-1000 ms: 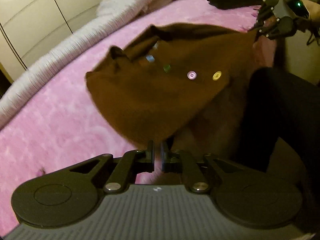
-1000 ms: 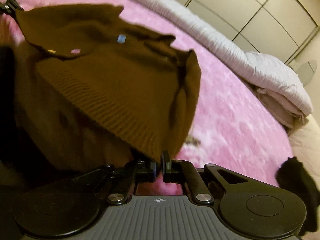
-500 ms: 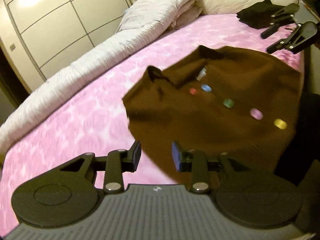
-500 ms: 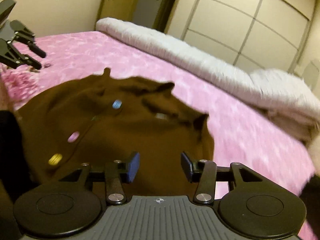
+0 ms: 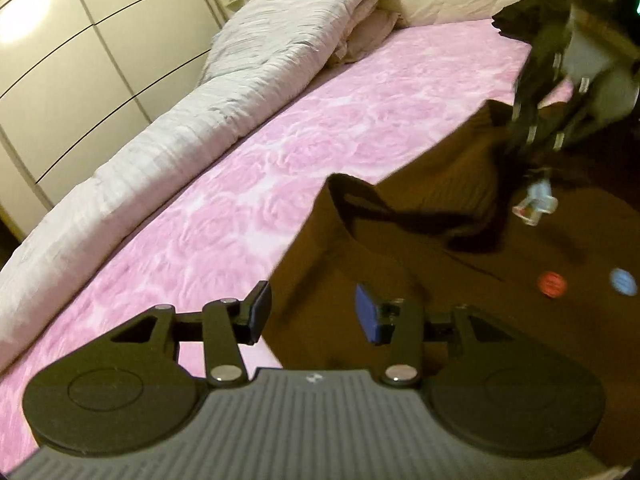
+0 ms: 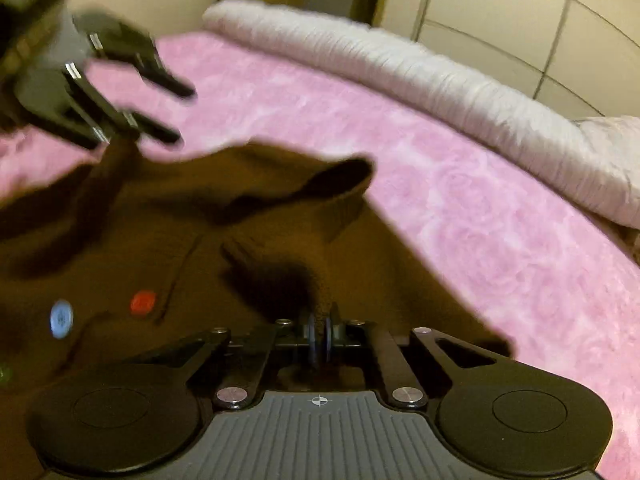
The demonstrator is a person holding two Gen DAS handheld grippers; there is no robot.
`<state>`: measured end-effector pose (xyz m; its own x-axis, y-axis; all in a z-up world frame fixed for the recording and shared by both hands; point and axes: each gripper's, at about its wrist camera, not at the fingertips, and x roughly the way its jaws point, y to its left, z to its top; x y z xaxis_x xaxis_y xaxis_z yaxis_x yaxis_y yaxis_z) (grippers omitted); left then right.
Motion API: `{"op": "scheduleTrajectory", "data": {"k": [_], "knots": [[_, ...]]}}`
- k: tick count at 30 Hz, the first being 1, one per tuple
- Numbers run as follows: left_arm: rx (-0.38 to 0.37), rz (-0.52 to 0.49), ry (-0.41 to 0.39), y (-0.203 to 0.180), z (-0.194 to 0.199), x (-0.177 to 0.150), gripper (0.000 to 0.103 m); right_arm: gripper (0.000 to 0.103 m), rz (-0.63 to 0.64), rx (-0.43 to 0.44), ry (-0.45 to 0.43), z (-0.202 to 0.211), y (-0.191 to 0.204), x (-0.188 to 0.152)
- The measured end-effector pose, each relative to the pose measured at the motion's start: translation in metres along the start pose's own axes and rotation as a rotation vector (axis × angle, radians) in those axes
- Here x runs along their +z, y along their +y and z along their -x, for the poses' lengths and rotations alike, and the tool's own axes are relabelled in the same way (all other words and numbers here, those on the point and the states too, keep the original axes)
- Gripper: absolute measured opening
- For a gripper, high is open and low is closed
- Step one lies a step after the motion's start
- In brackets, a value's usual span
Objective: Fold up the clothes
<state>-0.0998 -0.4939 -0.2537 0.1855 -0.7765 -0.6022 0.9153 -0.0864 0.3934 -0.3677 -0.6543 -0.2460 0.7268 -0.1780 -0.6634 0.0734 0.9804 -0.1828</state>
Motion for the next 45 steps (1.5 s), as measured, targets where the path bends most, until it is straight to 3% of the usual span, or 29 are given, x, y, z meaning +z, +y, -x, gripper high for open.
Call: {"op": "scheduleTrajectory", "data": {"k": [5,12,14,19,22,23,24,26,28,29,33,35,40,42,45], "knots": [[-0.059,-0.026,0.024,0.022,-0.06,0.013,0.042,0.003,0.019,-0.142,-0.059,-0.003,-0.061,0.024],[-0.158,0.083,0.112,0.051,-0.124,0.006,0.04,0.003,0.092,-0.204,0.01,-0.057,-0.095,0.018],[-0.167,0.126,0.098,0.058,-0.128,0.005,0.015,0.003,0.091,-0.226,0.011,-0.065,-0.1,0.013],[-0.03,0.133,0.066,0.07,-0.145,0.016,0.008,0.003,0.042,-0.31,-0.011,-0.085,-0.139,0.019],[0.034,0.181,0.067,0.081,-0.155,0.018,0.009,0.005,0.009,-0.279,0.087,-0.112,-0.16,0.017],[0.047,0.209,0.06,0.086,-0.153,0.017,0.01,0.011,0.025,-0.29,0.112,-0.117,-0.16,0.015],[0.055,0.235,0.051,0.091,-0.151,0.016,0.01,0.023,0.051,-0.32,0.123,-0.119,-0.157,0.013],[0.025,0.27,0.018,0.097,-0.137,0.014,0.019,0.043,0.072,-0.363,0.09,-0.106,-0.149,0.009],[-0.032,0.288,0.002,0.097,-0.125,0.012,0.033,0.047,0.035,-0.366,0.056,-0.087,-0.146,0.003],[-0.059,0.293,-0.001,0.097,-0.121,0.011,0.036,0.048,0.002,-0.358,0.046,-0.079,-0.145,0.001],[-0.077,0.188,0.092,0.076,-0.135,0.008,0.034,0.049,-0.158,-0.292,0.05,-0.049,-0.141,-0.024],[-0.058,0.167,0.1,0.071,-0.146,0.004,0.025,0.049,-0.211,-0.265,0.054,-0.032,-0.134,-0.037],[0.093,0.068,0.101,0.068,-0.163,0.014,0.021,0.049,-0.268,-0.298,0.062,0.002,-0.121,-0.062],[0.119,0.069,0.096,0.069,-0.155,0.019,0.02,0.049,-0.336,-0.305,0.035,0.023,-0.12,-0.07],[0.093,0.078,0.076,0.049,-0.112,0.016,0.02,0.049,-0.474,-0.271,-0.027,0.065,-0.114,-0.085]]}}
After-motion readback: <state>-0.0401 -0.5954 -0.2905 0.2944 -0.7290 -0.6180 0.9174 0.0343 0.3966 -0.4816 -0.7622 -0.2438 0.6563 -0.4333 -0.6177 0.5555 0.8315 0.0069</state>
